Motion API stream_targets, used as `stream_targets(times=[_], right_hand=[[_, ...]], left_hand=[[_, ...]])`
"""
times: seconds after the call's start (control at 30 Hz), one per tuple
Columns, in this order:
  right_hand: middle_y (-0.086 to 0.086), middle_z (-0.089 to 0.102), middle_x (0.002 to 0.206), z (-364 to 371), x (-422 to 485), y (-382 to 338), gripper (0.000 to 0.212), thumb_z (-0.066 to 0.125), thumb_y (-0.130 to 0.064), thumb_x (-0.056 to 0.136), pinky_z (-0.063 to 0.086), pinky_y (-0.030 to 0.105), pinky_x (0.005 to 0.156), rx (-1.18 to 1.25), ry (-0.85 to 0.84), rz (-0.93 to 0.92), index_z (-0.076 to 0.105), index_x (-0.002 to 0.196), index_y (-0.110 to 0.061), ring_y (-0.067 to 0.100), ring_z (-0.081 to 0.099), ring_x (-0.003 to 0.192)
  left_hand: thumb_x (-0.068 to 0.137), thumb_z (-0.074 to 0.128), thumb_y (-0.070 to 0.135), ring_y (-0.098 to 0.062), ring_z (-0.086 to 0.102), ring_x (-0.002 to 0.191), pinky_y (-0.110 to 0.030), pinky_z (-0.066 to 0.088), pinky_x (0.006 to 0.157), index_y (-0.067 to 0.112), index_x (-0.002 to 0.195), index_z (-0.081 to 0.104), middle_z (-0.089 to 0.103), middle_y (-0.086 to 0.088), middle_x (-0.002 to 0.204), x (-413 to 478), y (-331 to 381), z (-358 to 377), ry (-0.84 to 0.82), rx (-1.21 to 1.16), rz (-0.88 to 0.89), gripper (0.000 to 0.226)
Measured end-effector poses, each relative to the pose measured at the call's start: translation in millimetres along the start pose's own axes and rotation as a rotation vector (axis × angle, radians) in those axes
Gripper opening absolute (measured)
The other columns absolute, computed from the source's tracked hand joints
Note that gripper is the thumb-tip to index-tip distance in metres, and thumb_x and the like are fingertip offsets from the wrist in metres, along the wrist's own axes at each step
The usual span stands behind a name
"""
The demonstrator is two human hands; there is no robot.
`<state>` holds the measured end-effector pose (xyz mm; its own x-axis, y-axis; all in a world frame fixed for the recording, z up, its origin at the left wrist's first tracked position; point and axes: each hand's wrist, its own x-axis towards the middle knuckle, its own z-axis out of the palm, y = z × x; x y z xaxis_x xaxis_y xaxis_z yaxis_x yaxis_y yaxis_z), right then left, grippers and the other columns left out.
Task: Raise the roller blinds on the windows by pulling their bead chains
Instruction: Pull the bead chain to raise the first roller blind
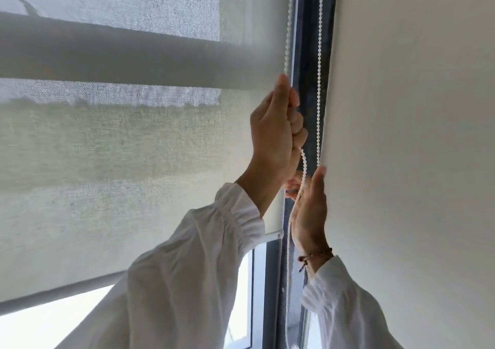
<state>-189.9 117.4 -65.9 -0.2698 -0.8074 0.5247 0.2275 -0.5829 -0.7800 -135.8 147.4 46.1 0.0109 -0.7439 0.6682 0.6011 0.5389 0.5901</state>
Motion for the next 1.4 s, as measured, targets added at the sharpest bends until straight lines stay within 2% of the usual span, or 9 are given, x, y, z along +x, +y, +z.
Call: stream_targets(times=[0.1,0.33,0.43,0.57,0.73,0.87,1.1,1.23,1.4], right_hand=[[0.0,0.065,0.097,-6,25,-32,0.061,0.012,-0.054,0.093,0.042,0.029,0.085,0.151,-0.104,0.066,0.063,0.091,-0.021,0.011,0.06,0.093],[0.003,0.064,0.09,27,75,-113,0.029,0.039,-0.038,0.095,0.053,0.027,0.069,0.198,-0.215,0.021,0.057,0.095,-0.015,0.015,0.064,0.079],[-0.007,0.057,0.063,47,93,-131,0.028,0.046,-0.037,0.093,0.041,0.021,0.05,0.088,-0.022,-0.071,0.058,0.073,-0.02,0.007,0.05,0.052],[-0.016,0.049,0.051,60,72,-119,0.038,0.045,-0.029,0.094,0.035,0.015,0.056,-0.177,0.229,-0.477,0.055,0.058,-0.021,-0.002,0.048,0.047],[-0.016,0.042,0.046,55,46,-130,0.038,0.046,-0.023,0.093,0.031,0.016,0.052,-0.12,0.235,-0.645,0.046,0.056,-0.03,0.001,0.04,0.041],[-0.014,0.042,0.048,40,20,-97,0.033,0.045,-0.023,0.094,0.031,0.013,0.048,-0.17,0.226,-0.652,0.051,0.061,-0.023,0.003,0.042,0.042],[-0.018,0.046,0.05,16,-34,8,0.045,0.037,-0.045,0.092,0.026,0.011,0.042,-0.31,0.172,-0.621,0.056,0.066,-0.014,0.003,0.044,0.044],[-0.021,0.051,0.047,16,-29,20,0.038,0.04,-0.043,0.091,0.029,0.01,0.047,-0.301,0.141,-0.501,0.058,0.067,-0.02,-0.003,0.045,0.044],[-0.01,0.052,0.048,11,-10,18,0.052,0.035,-0.044,0.091,0.038,0.016,0.054,-0.058,0.057,-0.198,0.064,0.07,-0.006,0.006,0.047,0.049]], left_hand=[[0.096,0.036,0.03,-0.003,0.021,0.029,-0.015,0.016,0.029,0.015,0.059,0.04,0.029,0.009,0.035,-13,-22,-15,-0.002,0.021,-0.065,0.04],[0.094,0.04,0.034,-0.002,0.02,0.031,-0.015,0.014,0.03,0.02,0.057,0.04,0.027,0.01,0.037,-60,-82,-53,0.088,0.171,-0.35,0.04],[0.095,0.04,0.034,-0.002,0.022,0.032,-0.014,0.017,0.031,0.022,0.056,0.041,0.029,0.01,0.039,-82,-95,-64,0.055,0.215,-0.434,0.041],[0.095,0.04,0.026,-0.004,0.022,0.037,-0.016,0.018,0.036,0.021,0.052,0.042,0.031,0.009,0.041,-81,-102,-70,0.075,0.178,-0.489,0.043],[0.082,0.044,0.06,-0.025,0.049,0.097,-0.033,0.038,0.083,0.009,0.103,0.063,0.055,-0.014,0.104,-60,-87,-73,0.08,0.123,-0.487,0.058],[0.089,0.031,0.057,-0.032,0.052,0.119,-0.04,0.035,0.103,0.009,0.111,0.061,0.057,-0.019,0.125,-32,-62,-73,0.042,0.134,-0.416,0.06],[0.094,0.026,0.046,-0.007,0.064,0.077,-0.02,0.05,0.072,0.018,0.1,0.061,0.067,0.005,0.087,10,4,-19,-0.221,0.26,-0.239,0.046],[0.095,0.039,0.04,-0.003,0.026,0.031,-0.016,0.02,0.03,0.018,0.063,0.053,0.035,0.009,0.039,29,14,-4,0.012,0.212,-0.135,0.041],[0.096,0.038,0.034,-0.004,0.02,0.026,-0.012,0.014,0.032,0.019,0.053,0.04,0.03,0.008,0.032,28,4,-14,0.089,0.208,0.084,0.045]])
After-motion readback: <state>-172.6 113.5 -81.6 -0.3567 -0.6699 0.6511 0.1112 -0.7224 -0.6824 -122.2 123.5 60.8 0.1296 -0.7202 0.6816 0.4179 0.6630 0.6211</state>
